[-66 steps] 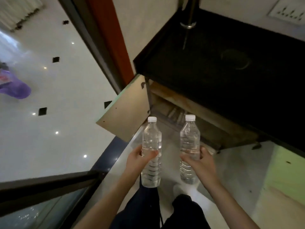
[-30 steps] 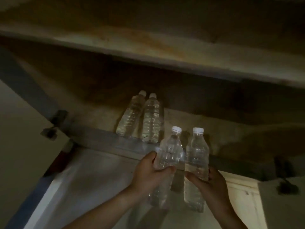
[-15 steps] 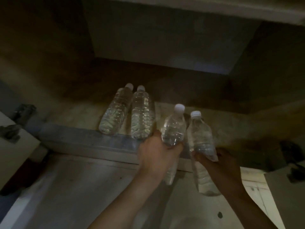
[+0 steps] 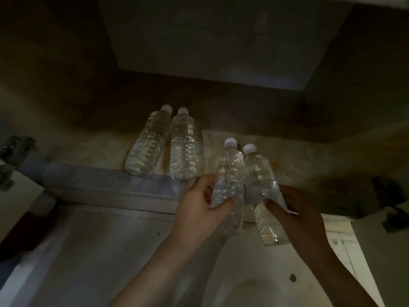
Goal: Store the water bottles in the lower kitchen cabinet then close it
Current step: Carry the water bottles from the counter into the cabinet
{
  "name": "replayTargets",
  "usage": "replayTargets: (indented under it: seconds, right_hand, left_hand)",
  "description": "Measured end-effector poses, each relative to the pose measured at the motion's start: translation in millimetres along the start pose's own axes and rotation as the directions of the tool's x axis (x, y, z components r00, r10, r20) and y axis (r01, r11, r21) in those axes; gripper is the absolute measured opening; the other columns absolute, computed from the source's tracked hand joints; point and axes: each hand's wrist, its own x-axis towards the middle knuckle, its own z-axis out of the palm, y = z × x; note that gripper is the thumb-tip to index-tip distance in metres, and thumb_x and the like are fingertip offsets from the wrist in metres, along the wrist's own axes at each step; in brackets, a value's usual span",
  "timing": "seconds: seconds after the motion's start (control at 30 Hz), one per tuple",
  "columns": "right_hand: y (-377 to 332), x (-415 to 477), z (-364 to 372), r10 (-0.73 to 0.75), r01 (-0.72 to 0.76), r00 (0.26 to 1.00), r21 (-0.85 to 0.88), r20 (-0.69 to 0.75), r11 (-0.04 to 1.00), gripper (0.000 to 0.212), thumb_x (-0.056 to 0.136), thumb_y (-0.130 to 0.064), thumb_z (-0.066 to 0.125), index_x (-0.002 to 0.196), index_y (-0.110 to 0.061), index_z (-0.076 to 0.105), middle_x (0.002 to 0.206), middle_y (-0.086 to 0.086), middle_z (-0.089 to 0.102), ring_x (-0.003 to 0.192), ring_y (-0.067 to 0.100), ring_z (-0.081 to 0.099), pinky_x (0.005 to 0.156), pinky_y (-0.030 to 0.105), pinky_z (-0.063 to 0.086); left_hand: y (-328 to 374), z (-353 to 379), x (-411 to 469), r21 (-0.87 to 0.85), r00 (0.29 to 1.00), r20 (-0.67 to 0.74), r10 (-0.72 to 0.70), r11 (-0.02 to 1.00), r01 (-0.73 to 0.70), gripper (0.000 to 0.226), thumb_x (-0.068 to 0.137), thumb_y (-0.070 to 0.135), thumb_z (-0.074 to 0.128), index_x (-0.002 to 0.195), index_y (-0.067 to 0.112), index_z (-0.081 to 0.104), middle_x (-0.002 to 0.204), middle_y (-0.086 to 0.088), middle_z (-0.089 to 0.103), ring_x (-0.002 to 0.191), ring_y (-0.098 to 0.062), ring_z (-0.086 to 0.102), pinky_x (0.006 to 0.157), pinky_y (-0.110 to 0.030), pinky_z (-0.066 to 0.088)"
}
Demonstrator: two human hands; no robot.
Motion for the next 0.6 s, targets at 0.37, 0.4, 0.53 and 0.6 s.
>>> replayTargets:
  seconds: [0.37, 0.4, 0.53, 0.6]
  right_hand:
    - [-7.2, -3.2, 17.6, -0.077, 0.072, 0.997, 0.139, 0.027, 0.988, 0.03, 0.082, -0.011, 0.076, 0.105, -0.03, 0.071, 0.082, -0.021, 0.074, 0.078, -0.007, 0.068, 0.061, 0.001, 0.046]
    - [-8.8, -0.3, 20.6, -0.083, 0.078, 0.996, 0.149, 0.034, 0.986, 0.03, 0.083, -0.01, 0.075, 0.105, -0.029, 0.072, 0.083, -0.019, 0.075, 0.077, -0.007, 0.068, 0.06, 0.002, 0.046]
    - [-16.3, 11.1, 33.1, -0.11, 0.097, 0.992, 0.163, 0.07, 0.982, 0.024, 0.084, -0.016, 0.074, 0.105, -0.028, 0.074, 0.086, -0.013, 0.077, 0.079, -0.001, 0.071, 0.063, 0.007, 0.051]
    - [-18.1, 15.7, 39.3, -0.116, 0.102, 0.991, 0.181, 0.068, 0.978, 0.025, 0.085, -0.016, 0.074, 0.106, -0.029, 0.074, 0.088, -0.013, 0.077, 0.082, 0.002, 0.072, 0.065, 0.009, 0.053]
  left_hand:
    - [-10.5, -19.7, -11.0, -0.084, 0.981, 0.102, 0.163, 0.984, -0.155, 0.09, 0.053, 0.056, 0.086, 0.132, 0.025, 0.059, 0.118, 0.017, 0.063, 0.109, -0.003, 0.06, 0.093, -0.021, 0.049]
    - [-10.8, -22.6, -7.1, -0.011, 0.981, 0.086, 0.172, 0.985, -0.172, 0.092, 0.052, 0.064, 0.081, 0.132, 0.025, 0.059, 0.115, 0.022, 0.061, 0.108, -0.001, 0.056, 0.093, -0.014, 0.045]
    - [-11.4, -37.2, 10.9, 0.354, 0.952, 0.078, 0.295, 0.885, -0.303, 0.093, 0.055, 0.081, 0.065, 0.13, 0.026, 0.061, 0.109, 0.027, 0.06, 0.107, -0.007, 0.035, 0.089, -0.017, 0.028]
    - [-9.8, -43.4, 19.0, 0.452, 0.936, 0.094, 0.339, 0.823, -0.344, 0.088, 0.059, 0.084, 0.058, 0.127, 0.029, 0.061, 0.115, 0.024, 0.062, 0.114, -0.011, 0.033, 0.087, -0.025, 0.019]
